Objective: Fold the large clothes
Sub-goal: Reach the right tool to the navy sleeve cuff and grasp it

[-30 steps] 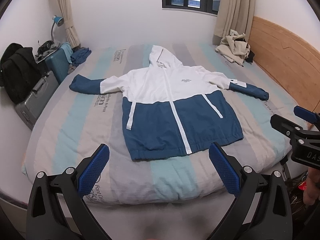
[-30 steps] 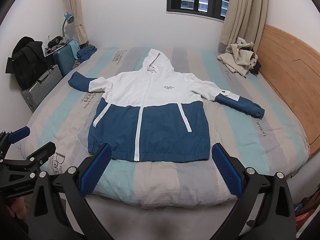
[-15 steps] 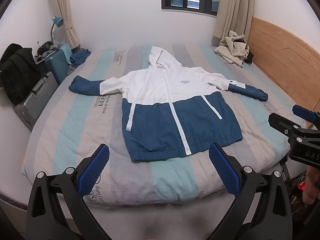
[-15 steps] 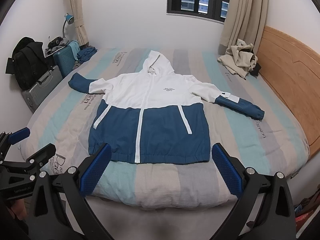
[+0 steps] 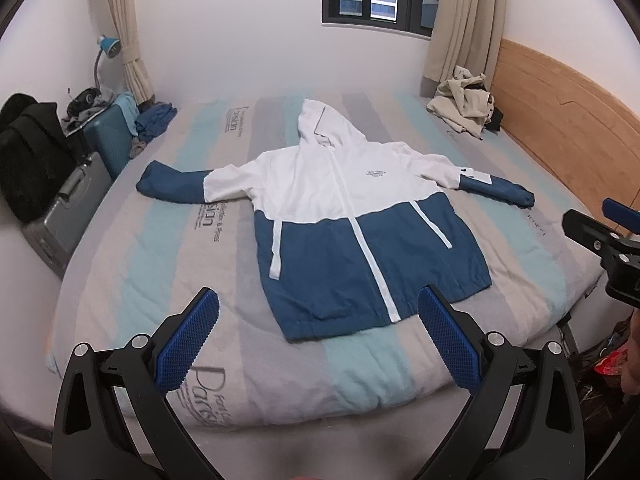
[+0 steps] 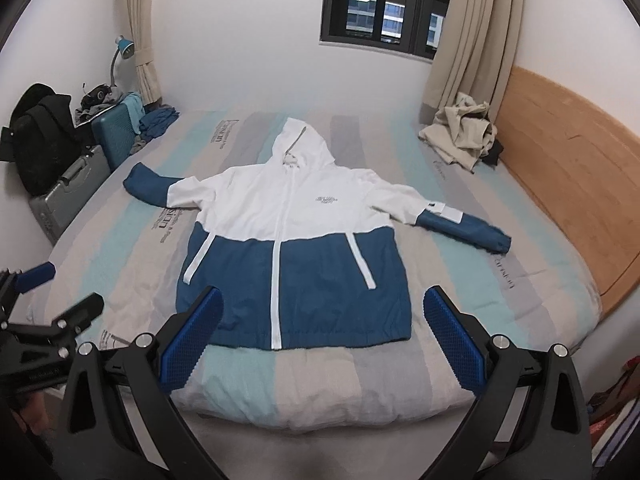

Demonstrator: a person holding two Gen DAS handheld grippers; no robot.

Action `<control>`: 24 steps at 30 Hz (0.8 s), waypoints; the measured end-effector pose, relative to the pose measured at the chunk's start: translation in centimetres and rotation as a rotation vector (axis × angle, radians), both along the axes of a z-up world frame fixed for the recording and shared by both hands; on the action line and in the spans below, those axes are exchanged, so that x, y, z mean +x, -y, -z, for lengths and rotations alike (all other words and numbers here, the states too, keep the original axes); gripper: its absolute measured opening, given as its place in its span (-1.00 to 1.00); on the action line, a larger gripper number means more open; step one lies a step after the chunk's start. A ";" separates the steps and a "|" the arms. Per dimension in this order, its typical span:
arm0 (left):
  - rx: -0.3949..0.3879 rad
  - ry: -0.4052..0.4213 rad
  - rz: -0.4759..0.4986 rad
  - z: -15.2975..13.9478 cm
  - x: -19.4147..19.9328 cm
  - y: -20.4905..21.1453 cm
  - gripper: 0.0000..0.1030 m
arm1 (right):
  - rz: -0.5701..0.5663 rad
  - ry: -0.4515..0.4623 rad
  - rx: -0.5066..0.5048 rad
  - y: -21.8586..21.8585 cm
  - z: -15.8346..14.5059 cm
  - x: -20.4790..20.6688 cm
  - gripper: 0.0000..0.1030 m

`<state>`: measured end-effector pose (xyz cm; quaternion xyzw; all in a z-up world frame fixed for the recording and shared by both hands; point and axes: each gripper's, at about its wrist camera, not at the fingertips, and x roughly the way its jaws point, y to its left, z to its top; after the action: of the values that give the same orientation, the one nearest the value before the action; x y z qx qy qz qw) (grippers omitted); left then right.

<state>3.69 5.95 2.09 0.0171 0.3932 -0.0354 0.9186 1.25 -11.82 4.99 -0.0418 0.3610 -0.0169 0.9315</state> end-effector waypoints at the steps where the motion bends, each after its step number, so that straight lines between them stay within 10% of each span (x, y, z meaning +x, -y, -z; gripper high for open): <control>1: 0.003 -0.003 0.005 0.0 0.7 -0.4 0.88 | 0.001 -0.002 -0.006 -0.3 -0.1 0.5 0.86; 24: 0.043 -0.100 -0.212 6.7 34.2 1.6 0.88 | -0.051 -0.131 0.027 11.9 7.9 36.9 0.86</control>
<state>37.87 4.32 -4.65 -0.0067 0.4390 0.0693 0.8958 38.13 -23.74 -2.89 -0.0395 0.4202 0.0147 0.9064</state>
